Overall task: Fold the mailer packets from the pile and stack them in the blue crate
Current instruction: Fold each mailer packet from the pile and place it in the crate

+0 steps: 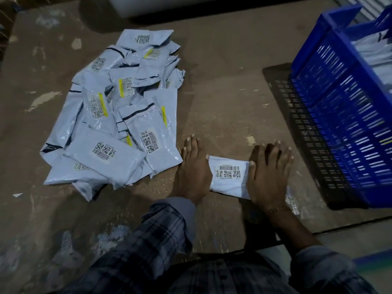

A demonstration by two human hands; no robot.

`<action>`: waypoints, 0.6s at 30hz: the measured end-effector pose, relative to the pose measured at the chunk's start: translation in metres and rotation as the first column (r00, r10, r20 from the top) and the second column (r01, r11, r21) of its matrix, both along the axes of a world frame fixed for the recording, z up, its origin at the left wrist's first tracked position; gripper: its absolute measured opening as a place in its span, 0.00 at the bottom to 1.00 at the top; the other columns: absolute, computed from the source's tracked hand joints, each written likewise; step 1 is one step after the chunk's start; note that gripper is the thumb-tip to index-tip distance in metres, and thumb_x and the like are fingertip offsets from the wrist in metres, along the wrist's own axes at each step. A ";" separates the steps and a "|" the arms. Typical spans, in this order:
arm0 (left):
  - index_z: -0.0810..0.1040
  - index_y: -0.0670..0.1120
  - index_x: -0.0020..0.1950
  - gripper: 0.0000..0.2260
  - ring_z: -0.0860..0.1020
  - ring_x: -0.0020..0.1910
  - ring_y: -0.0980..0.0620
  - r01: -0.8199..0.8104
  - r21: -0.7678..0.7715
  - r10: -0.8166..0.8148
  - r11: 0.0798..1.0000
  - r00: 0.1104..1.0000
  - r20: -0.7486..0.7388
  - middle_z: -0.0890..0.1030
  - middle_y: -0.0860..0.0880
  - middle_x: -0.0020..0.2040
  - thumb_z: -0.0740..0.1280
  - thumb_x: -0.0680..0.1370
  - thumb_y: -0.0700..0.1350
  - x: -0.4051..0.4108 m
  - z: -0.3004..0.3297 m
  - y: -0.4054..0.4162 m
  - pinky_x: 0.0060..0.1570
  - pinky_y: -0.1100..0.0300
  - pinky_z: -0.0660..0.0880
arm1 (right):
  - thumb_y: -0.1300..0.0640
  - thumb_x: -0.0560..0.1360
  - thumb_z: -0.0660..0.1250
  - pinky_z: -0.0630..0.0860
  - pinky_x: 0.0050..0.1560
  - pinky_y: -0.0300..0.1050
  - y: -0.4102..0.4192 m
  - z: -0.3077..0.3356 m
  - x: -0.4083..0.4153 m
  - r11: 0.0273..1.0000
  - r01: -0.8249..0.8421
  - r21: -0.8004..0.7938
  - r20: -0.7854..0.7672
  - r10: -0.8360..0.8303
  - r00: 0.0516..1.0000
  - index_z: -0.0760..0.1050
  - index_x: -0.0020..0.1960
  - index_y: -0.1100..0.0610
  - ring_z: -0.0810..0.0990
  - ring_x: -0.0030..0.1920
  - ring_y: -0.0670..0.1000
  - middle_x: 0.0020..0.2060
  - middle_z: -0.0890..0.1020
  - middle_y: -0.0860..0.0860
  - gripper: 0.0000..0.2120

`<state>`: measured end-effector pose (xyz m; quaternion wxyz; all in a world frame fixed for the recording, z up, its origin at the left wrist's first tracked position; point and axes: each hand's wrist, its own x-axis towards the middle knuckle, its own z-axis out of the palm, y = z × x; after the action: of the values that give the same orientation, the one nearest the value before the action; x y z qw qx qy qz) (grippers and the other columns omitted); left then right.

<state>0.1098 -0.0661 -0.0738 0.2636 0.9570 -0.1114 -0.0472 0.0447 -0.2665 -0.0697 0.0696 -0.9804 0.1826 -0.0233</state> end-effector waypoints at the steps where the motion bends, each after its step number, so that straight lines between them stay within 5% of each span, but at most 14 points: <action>1: 0.53 0.39 0.86 0.26 0.45 0.86 0.46 0.009 -0.001 -0.009 1.000 1.000 0.026 0.50 0.42 0.87 0.48 0.89 0.48 0.000 0.005 -0.007 0.84 0.50 0.46 | 0.45 0.84 0.48 0.44 0.81 0.66 0.006 0.004 0.004 1.000 -0.015 0.015 0.034 0.015 0.999 0.57 0.82 0.59 0.46 0.82 0.69 0.82 0.53 0.65 0.30; 5: 0.57 0.36 0.84 0.35 0.50 0.86 0.42 0.056 0.069 -0.057 0.996 0.998 0.014 0.53 0.39 0.86 0.46 0.86 0.60 -0.008 0.004 -0.030 0.84 0.47 0.49 | 0.41 0.83 0.48 0.45 0.81 0.67 0.030 0.001 0.013 0.995 -0.059 0.075 0.015 0.058 0.998 0.57 0.82 0.57 0.47 0.82 0.69 0.81 0.54 0.65 0.33; 9: 0.58 0.36 0.84 0.32 0.52 0.85 0.39 0.138 0.202 -0.154 0.970 0.986 0.065 0.53 0.37 0.86 0.49 0.86 0.54 -0.008 -0.014 -0.021 0.82 0.42 0.58 | 0.44 0.83 0.50 0.45 0.79 0.69 0.024 -0.006 0.011 0.998 -0.055 0.009 -0.037 0.055 0.998 0.55 0.83 0.55 0.45 0.81 0.70 0.82 0.51 0.65 0.32; 13: 0.51 0.38 0.86 0.32 0.42 0.86 0.45 0.122 0.152 -0.129 0.981 0.991 0.040 0.45 0.41 0.87 0.41 0.85 0.54 -0.006 -0.011 -0.014 0.81 0.48 0.48 | 0.47 0.81 0.51 0.46 0.79 0.70 0.011 -0.002 0.006 0.999 -0.033 -0.001 -0.017 0.032 0.999 0.54 0.83 0.56 0.44 0.81 0.71 0.82 0.50 0.66 0.32; 18: 0.53 0.41 0.86 0.25 0.44 0.86 0.52 -0.001 -0.051 0.002 0.999 1.000 0.002 0.51 0.46 0.87 0.52 0.88 0.40 -0.007 -0.017 0.009 0.83 0.47 0.57 | 0.51 0.79 0.56 0.50 0.79 0.70 -0.004 -0.002 -0.006 0.996 0.084 -0.015 -0.040 -0.084 0.996 0.57 0.81 0.62 0.50 0.80 0.73 0.80 0.55 0.68 0.32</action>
<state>0.1027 -0.0570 -0.0911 0.2881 0.9500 -0.1122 -0.0429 0.0389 -0.2710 -0.0712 0.0584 -0.9726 0.2250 -0.0077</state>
